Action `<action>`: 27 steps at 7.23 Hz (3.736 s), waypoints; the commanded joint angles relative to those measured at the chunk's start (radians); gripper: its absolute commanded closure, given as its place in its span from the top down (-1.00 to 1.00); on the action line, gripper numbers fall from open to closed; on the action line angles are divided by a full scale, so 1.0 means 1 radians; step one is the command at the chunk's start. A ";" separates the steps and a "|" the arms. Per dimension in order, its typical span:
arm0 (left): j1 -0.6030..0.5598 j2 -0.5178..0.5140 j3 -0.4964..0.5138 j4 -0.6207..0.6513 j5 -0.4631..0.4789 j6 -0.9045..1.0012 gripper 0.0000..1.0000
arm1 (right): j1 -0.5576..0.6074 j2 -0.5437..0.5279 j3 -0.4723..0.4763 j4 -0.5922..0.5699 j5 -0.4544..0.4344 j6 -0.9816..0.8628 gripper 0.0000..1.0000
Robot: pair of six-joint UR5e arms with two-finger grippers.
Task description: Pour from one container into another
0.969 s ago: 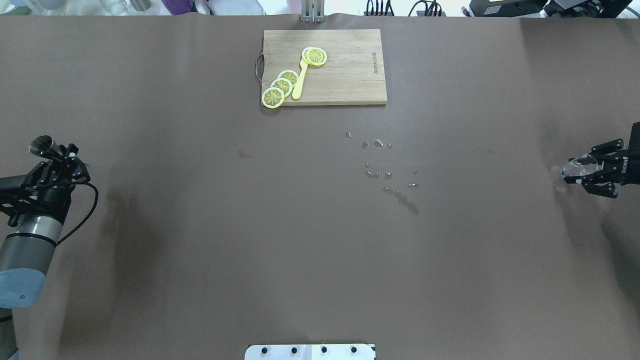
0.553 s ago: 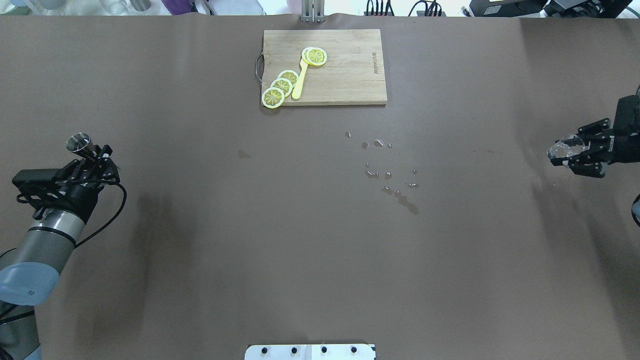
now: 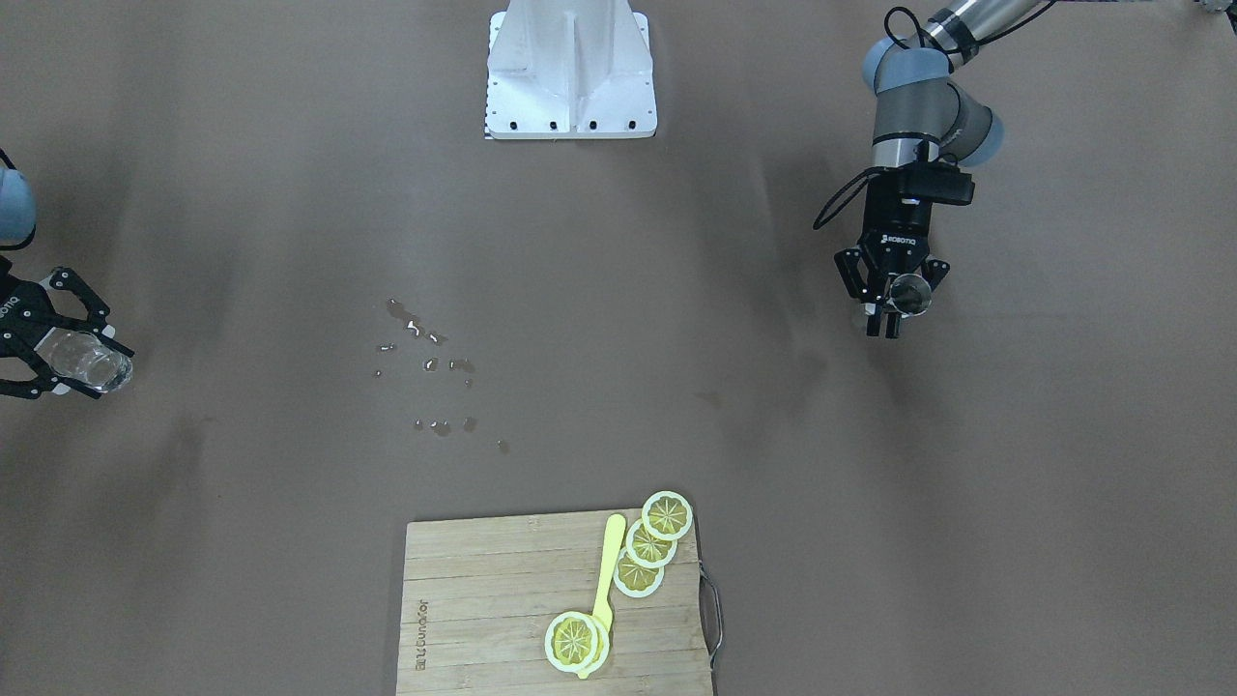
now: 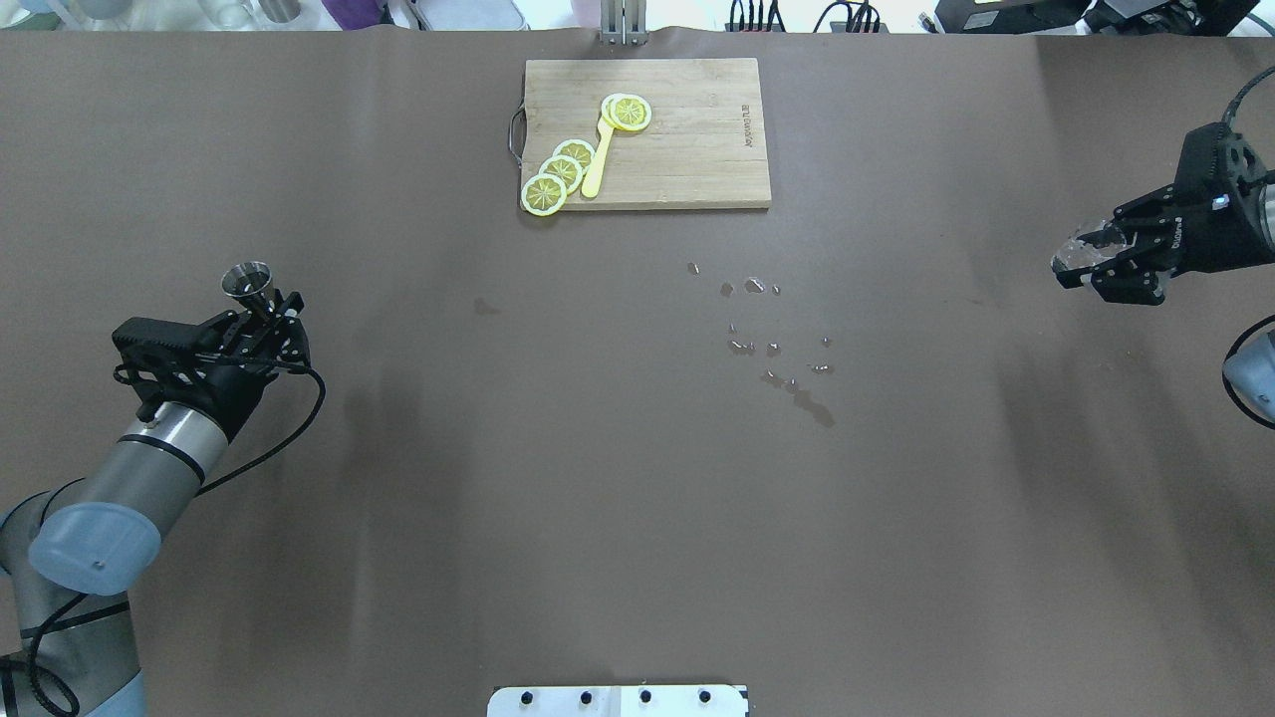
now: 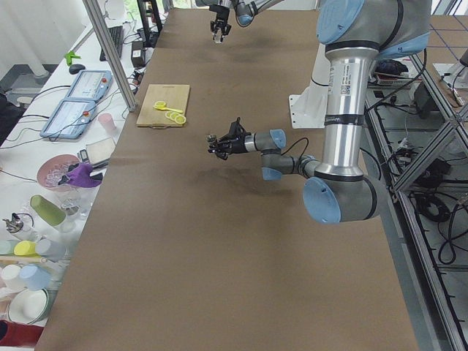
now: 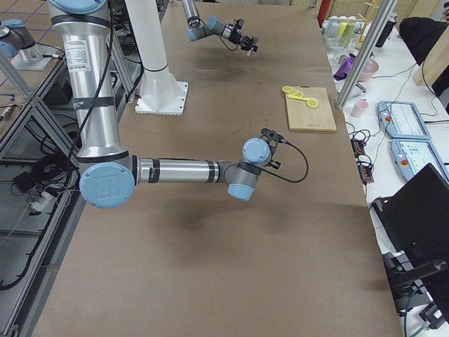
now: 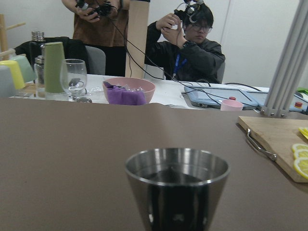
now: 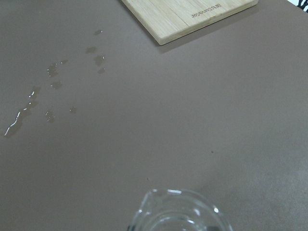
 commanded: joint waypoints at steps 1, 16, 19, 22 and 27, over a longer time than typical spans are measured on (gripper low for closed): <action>-0.017 -0.081 -0.002 0.003 -0.094 0.122 -1.00 | -0.008 0.000 0.067 -0.097 -0.015 0.000 -1.00; -0.284 -0.753 0.426 -0.005 -1.111 0.857 -1.00 | -0.232 0.339 0.331 -0.970 -0.238 -0.022 -1.00; -0.281 -0.848 0.613 -0.167 -1.142 0.853 -1.00 | -0.241 0.359 0.355 -1.033 -0.269 -0.028 -1.00; -0.252 -0.896 0.742 -0.328 -1.137 0.801 -1.00 | -0.255 0.414 0.369 -1.168 -0.261 -0.033 -1.00; -0.200 -0.919 0.791 -0.408 -1.061 0.752 -1.00 | -0.286 0.489 0.377 -1.330 -0.255 -0.058 -1.00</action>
